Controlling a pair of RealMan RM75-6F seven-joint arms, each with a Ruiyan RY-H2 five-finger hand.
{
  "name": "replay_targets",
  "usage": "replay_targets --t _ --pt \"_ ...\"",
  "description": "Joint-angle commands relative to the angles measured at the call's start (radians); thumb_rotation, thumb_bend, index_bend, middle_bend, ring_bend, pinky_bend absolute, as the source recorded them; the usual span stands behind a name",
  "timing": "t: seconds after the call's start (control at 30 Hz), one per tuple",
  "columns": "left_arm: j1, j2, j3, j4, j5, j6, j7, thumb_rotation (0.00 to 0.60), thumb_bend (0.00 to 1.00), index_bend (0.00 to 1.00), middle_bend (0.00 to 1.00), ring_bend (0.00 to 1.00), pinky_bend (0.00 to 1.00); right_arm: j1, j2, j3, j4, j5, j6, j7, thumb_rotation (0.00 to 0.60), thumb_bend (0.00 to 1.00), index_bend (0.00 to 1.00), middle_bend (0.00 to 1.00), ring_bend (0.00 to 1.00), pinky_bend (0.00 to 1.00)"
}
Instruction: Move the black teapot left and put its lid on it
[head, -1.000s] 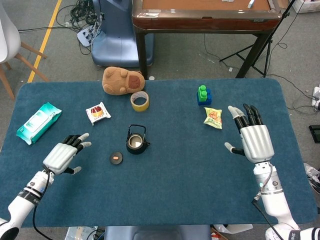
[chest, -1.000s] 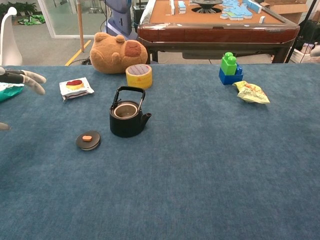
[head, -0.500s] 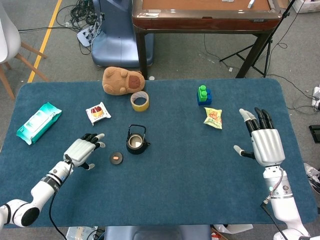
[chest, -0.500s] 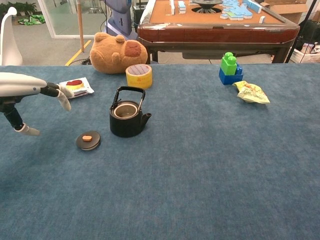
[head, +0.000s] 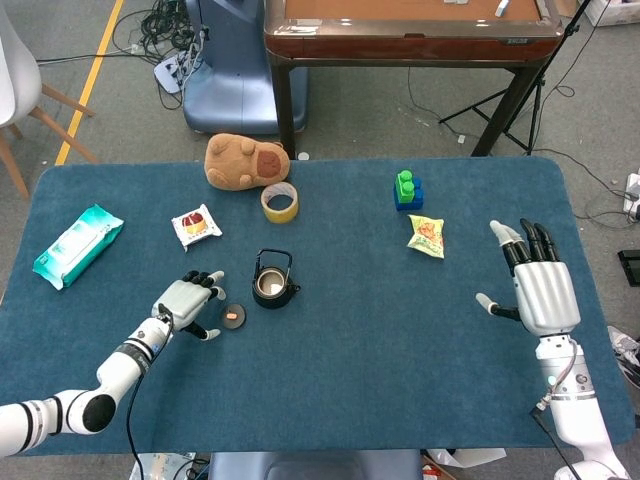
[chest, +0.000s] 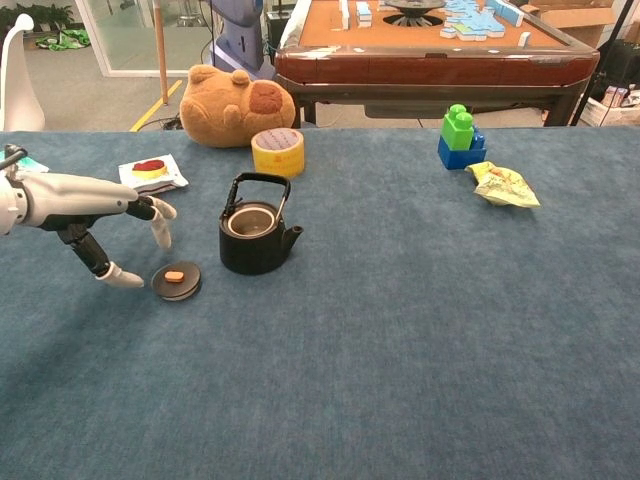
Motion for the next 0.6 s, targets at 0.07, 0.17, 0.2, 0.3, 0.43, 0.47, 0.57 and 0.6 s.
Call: replay_targets --t 0.07,0.17,0.2,0.3,0.43,0.47,0.57,0.6 --pt "-0.032 -0.046 0.025 0.015 -0.06 0.046 0.049 0.4 0.21 0.27 0.02 0.0 0.01 -0.01 -0.001 0.006 0.008 0.001 -0.01 0.008 0.6 0.0 0.06 0.18 0.0 0.01" --pt "-0.04 -0.07 0.029 0.019 -0.085 0.077 0.063 0.398 0.21 0.29 0.02 0.0 0.01 -0.016 -0.001 0.011 0.012 -0.003 -0.015 0.011 0.6 0.0 0.07 0.18 0.0 0.01" --pt "-0.043 -0.076 0.03 0.021 -0.092 0.085 0.067 0.399 0.21 0.29 0.02 0.0 0.01 -0.018 -0.001 0.013 0.012 -0.004 -0.016 0.012 0.6 0.0 0.07 0.18 0.0 0.01" --pt "-0.052 -0.093 0.03 0.026 -0.111 0.098 0.07 0.431 0.21 0.29 0.02 0.0 0.01 -0.024 0.0 0.018 0.014 -0.009 -0.018 0.013 0.6 0.0 0.07 0.18 0.0 0.01" --pt "-0.057 -0.111 0.032 0.039 -0.113 0.108 0.063 0.497 0.21 0.29 0.02 0.0 0.01 -0.033 0.003 0.025 0.014 -0.012 -0.019 0.015 0.6 0.0 0.07 0.18 0.0 0.01" --pt "-0.057 -0.118 0.032 0.045 -0.112 0.111 0.058 0.505 0.21 0.29 0.02 0.0 0.01 -0.036 0.004 0.027 0.015 -0.012 -0.02 0.016 0.6 0.0 0.07 0.18 0.0 0.01" --pt "-0.059 -0.133 0.035 0.063 -0.107 0.111 0.051 0.532 0.21 0.29 0.02 0.0 0.01 -0.043 0.005 0.032 0.015 -0.013 -0.02 0.02 0.6 0.0 0.07 0.18 0.0 0.01" --pt "-0.06 -0.136 0.036 0.068 -0.106 0.11 0.05 0.538 0.21 0.29 0.02 0.0 0.01 -0.045 0.006 0.033 0.016 -0.013 -0.021 0.021 0.6 0.0 0.07 0.18 0.0 0.01"
